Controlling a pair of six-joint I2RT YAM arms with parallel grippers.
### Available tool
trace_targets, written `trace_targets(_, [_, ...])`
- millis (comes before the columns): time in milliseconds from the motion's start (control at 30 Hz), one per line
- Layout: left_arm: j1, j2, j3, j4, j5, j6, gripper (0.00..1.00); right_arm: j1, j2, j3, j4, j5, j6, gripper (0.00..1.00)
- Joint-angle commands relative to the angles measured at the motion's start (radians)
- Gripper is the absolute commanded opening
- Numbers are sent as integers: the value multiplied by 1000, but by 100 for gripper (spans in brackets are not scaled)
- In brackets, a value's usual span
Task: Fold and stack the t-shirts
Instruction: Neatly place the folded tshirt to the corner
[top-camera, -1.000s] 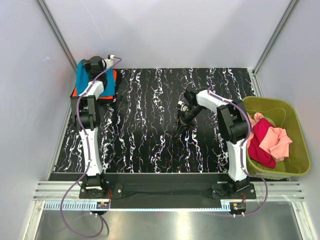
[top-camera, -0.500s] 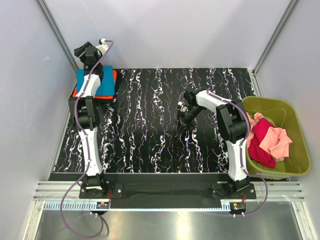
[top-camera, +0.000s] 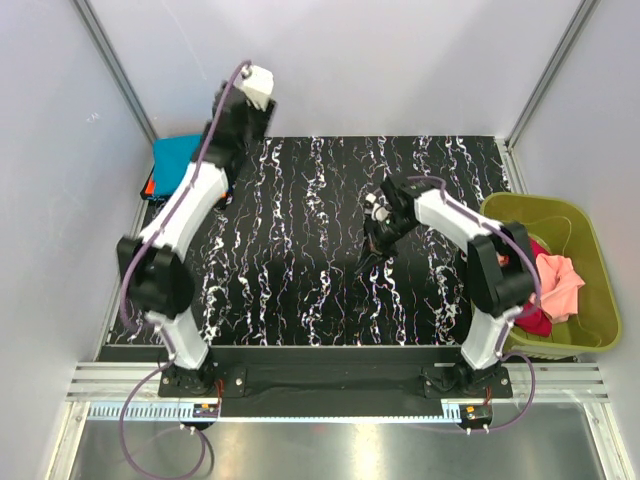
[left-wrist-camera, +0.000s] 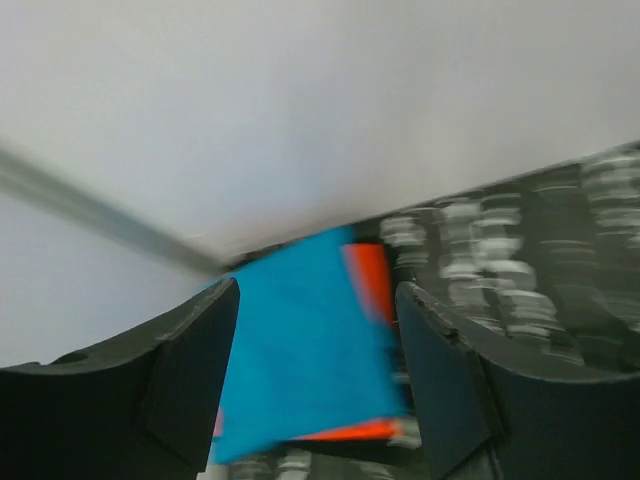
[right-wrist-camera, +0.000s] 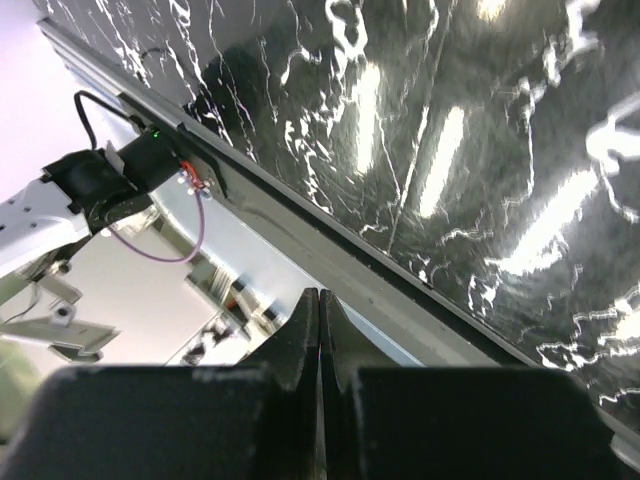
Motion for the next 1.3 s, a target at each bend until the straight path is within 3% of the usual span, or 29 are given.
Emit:
trace_targets(0, [-87,-212,-209,-3,188,-372,72,0,-158,-88,94,48,44,2])
trace_targets(133, [-277,-436,-480,39,196,-547,72,-1,-330,-237,206,100,113,2])
trace_targets(233, [-368,-598,-706,83,228,-791,72,-1,-470,-401,324,146,194,3])
trace_targets(367, [-502,-827,-1069,141,155,-1048,75,0,-692,-605,589,151,336,6])
trace_targets(433, [-554,-956,-1172,207,141,-1173,76,0,-773,-740,684,173,431,11])
trace_targets(500, [-579,-1093,-1315,255,126,-1247,77,0,-895,-828,795,211,515,19])
trace_targets(600, [-623,-1245,-1459,253,60,-1345,79,0,-1036,-960,864,274,593,41])
trace_targets(833, [-640,-1683,-1672,152,12,-1410,80,2,-1245,-1095,739,407,661,100])
trace_targets(1000, [-642,-2001,-1804,92,59,-1462,83,2,-1328,-1169,709,383,716,100])
trace_targets(1067, [-643,-1920,-1821,149,148,-1439,85,2,-1346,-1186,708,363,721,100])
trace_targets(1167, [-645,-1869,-1906,407,228,-1472,86,2,-1380,-1207,727,328,718,100])
trace_targets(1267, [-648,-1866,-1934,416,221,-1483,89,2,-1407,-1224,708,326,713,100])
